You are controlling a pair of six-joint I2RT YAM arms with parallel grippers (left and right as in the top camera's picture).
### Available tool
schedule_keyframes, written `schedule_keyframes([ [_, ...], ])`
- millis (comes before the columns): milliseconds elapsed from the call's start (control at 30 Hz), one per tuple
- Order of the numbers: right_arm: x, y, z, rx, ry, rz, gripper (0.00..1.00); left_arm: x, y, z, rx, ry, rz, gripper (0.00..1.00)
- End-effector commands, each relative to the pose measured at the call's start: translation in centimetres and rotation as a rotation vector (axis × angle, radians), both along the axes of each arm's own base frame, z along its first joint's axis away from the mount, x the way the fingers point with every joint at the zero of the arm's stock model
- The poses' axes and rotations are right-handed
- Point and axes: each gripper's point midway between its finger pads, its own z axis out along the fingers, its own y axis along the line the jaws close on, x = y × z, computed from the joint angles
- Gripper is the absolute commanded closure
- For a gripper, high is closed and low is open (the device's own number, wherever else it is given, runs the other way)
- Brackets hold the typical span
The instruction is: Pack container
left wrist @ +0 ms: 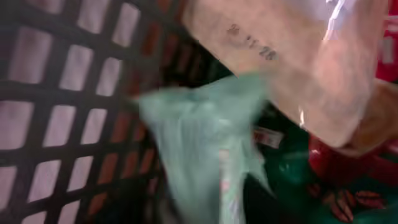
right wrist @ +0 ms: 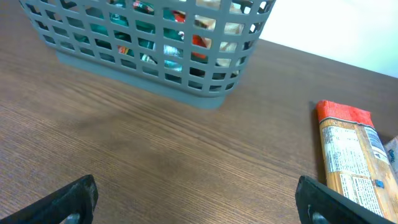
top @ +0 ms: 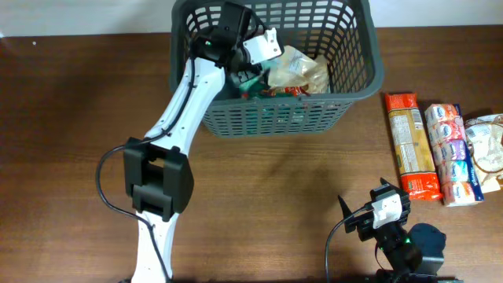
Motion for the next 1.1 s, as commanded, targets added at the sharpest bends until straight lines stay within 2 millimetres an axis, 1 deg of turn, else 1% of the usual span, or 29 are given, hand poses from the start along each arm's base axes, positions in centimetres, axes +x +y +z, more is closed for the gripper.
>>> schedule_keyframes([
  [0,-0.1,0.2,-0.1,0.013,0.003,0.007,0.01,1.0,1.1,0.7,-0.043,-0.006,0.128,0.46],
  [33,-0.1,0.2,-0.1,0.013,0.003,0.007,0.01,1.4,1.6,1.8,-0.070,-0.022,0.200,0.45],
  [67,-0.1,0.2,-0.1,0.013,0.003,0.007,0.01,1.9,1.9,4.0,-0.121,-0.047,0.253,0.43],
  [133,-0.1,0.2,-0.1,0.013,0.003,0.007,0.01,2.0,2.4,10.0,-0.229,-0.115,0.324,0.43],
  [167,-0.1,0.2,-0.1,0.013,0.003,0.007,0.01,1.6,2.6,12.4,-0.261,-0.140,0.339,0.42],
  [200,-0.1,0.2,-0.1,0.013,0.003,0.007,0.01,0.6,2.9,16.5,-0.313,-0.184,0.355,0.43],
  [267,-0.1,0.2,-0.1,0.012,0.003,0.007,0.01,-1.4,3.7,21.6,-0.374,-0.237,0.370,0.43],
  [333,-0.1,0.2,-0.1,0.012,0.003,0.007,0.01,-2.9,4.2,24.2,-0.394,-0.265,0.369,0.43],
  [367,-0.1,0.2,-0.1,0.013,0.003,0.007,0.01,-4.5,4.8,26.2,-0.405,-0.283,0.366,0.43],
  [400,-0.1,0.2,-0.1,0.013,0.003,0.007,0.01,-5.6,5.3,27.4,-0.408,-0.290,0.374,0.42],
  [433,-0.1,0.2,-0.1,0.013,0.003,0.007,0.01,-7.0,6.4,28.3,-0.402,-0.294,0.413,0.43],
  [500,-0.1,0.2,-0.1,0.013,0.003,0.007,0.01,-9.0,8.4,28.7,-0.367,-0.282,0.486,0.42],
  [533,-0.1,0.2,-0.1,0.013,0.003,0.007,0.01,-10.1,9.7,28.5,-0.348,-0.261,0.534,0.43],
  [633,-0.1,0.2,-0.1,0.012,0.003,0.007,0.01,-13.1,12.5,27.2,-0.344,-0.154,0.662,0.42],
  [667,-0.1,0.2,-0.1,0.012,0.003,0.007,0.01,-13.8,13.3,26.8,-0.340,-0.128,0.693,0.43],
  [700,0.0,0.2,-0.1,0.012,-0.001,0.006,0.01,-14.6,14.5,26.2,-0.328,-0.096,0.734,0.42],
  [733,0.0,0.2,0.0,0.014,-0.001,0.008,0.01,-15.2,16.1,25.6,-0.304,-0.067,0.776,0.42],
  [767,-0.2,0.3,0.1,0.031,0.006,0.009,0.01,-15.5,17.1,25.4,-0.296,-0.055,0.803,0.42],
  [800,-0.4,0.4,0.6,0.088,0.025,-0.012,0.01,-15.6,18.6,25.2,-0.315,-0.044,0.865,0.41],
  [833,-0.6,0.4,1.4,0.133,0.037,-0.029,0.01,-15.6,19.7,25.4,-0.340,-0.046,0.907,0.37],
  [900,-1.1,0.4,2.9,0.194,0.051,-0.050,0.01,-15.2,21.8,25.7,-0.400,-0.041,0.945,0.35],
  [933,-1.6,0.5,4.9,0.221,0.054,-0.059,0.01,-15.1,23.7,25.8,-0.454,-0.029,0.973,0.35],
  [1000,-2.0,0.3,7.1,0.216,0.061,-0.071,0.01,-15.0,26.3,25.6,-0.529,0.000,1.008,0.34],
  [1033,-2.2,-0.1,9.1,0.207,0.076,-0.100,0.01,-15.0,28.0,25.4,-0.563,0.015,1.037,0.21],
  [1067,-2.3,-0.4,10.2,0.193,0.089,-0.117,0.01,-15.1,29.1,25.1,-0.584,0.024,1.058,0.01],
])
